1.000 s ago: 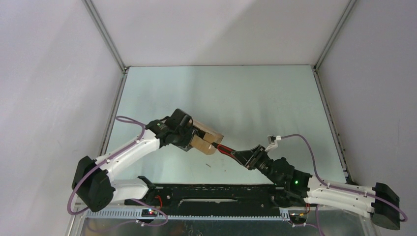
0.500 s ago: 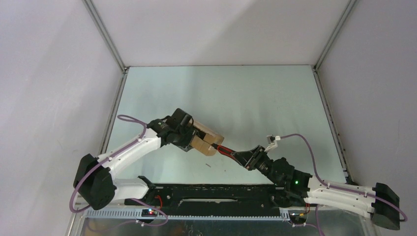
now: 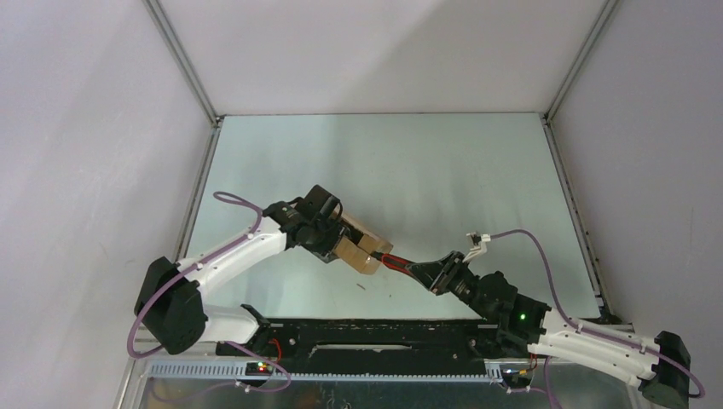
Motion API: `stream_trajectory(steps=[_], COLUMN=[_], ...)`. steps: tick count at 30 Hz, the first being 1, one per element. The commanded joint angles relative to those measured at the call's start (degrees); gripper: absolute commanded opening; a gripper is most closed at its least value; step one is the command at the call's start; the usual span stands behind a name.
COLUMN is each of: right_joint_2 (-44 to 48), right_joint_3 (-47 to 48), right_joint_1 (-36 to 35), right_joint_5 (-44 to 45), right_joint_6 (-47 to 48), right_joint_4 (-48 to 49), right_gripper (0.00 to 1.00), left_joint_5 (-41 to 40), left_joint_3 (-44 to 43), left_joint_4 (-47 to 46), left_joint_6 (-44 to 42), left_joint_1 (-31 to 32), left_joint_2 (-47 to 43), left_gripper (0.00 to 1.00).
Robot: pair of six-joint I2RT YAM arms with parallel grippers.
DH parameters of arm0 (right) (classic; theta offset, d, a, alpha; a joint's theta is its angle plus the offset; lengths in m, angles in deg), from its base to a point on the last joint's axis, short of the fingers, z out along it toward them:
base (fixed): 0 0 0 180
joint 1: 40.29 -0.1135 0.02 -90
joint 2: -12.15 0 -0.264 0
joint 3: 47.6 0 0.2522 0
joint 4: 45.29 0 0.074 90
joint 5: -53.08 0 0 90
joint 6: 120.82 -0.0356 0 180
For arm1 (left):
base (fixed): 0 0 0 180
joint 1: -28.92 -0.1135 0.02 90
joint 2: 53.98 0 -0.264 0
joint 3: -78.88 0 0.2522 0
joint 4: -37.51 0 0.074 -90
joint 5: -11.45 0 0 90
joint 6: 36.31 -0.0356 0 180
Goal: Unpack the express box
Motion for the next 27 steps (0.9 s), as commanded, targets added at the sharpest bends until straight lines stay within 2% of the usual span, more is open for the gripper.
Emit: stream_trajectory(steps=[1,8,22,27], right_joint_2=[-1.79,-6.46,-17.95,-15.87], right_joint_3=[4.18,4.77,4.45,4.04], right_joint_1=[0.47,0.48,0.59,1.14], right_joint_5=[-0.76,-1.97,-9.97,-12.29], right_joint_6=[0.99,0.64,-2.88,-4.54], right_joint_4=[3.34,5.92,13.97,10.88], right_gripper=[0.00,0.00,0.00,0.00], left_joint_5=[1.20,1.67,2.77,1.39], left_joint_3=[-4.34,-4.62,-4.26,-2.31], left_joint_4=[-0.22,-0.79,-5.16,-4.81], left_joint_6=[-1.20,-1.21,1.40,1.35], left_joint_1=[1.02,1.38,2.14,-1.45], left_joint_2=[-0.59,-0.27,-0.87,-2.80], left_gripper=[0.00,0.00,0.00,0.00])
